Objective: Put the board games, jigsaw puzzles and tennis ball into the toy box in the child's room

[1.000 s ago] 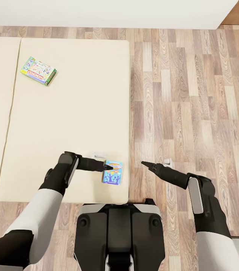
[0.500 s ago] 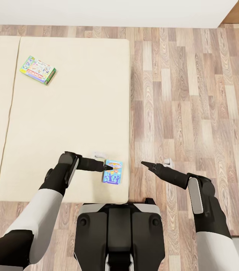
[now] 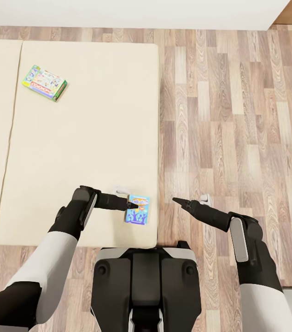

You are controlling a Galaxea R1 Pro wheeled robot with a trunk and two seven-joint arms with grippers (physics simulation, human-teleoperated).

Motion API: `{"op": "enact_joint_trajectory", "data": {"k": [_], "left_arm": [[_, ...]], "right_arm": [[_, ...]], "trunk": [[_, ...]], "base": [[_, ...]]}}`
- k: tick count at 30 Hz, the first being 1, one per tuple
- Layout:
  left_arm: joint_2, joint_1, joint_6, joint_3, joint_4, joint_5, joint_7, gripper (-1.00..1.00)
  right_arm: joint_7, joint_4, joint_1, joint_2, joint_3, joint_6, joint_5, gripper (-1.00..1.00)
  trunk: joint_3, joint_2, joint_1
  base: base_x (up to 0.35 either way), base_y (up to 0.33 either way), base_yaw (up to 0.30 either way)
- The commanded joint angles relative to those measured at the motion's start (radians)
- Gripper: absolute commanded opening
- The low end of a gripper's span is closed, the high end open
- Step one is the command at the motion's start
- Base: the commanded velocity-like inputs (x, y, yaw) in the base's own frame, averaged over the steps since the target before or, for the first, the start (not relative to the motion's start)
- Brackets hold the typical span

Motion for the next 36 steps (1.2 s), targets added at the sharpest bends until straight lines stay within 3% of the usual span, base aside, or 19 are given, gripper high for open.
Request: {"op": "enact_joint_trajectory", "data": {"k": [1, 29, 36], "left_arm": [[0.000, 0.000, 0.002, 0.001, -0.001, -0.010, -0.009, 1.00], [0.005, 0.000, -0.001, 0.010, -0.002, -0.009, -0.020, 1.00], [0.005, 0.000, -0.001, 0.012, -0.002, -0.009, -0.020, 1.00]], "right_arm": [[0.008, -0.001, -0.001, 0.001, -0.003, 0.005, 0.007, 1.00], [0.008, -0.002, -0.001, 0.003, 0.001, 0.005, 0.008, 1.00], [0.008, -0.003, -0.001, 0.003, 0.001, 0.005, 0.008, 1.00]], "trunk": [[-0.001, -0.002, 0.001], [-0.003, -0.002, 0.001], [-0.003, -0.002, 0.001]], "base": [[0.000, 0.000, 0.000], [0.000, -0.001, 0.000], [0.000, -0.146, 0.000]]}}
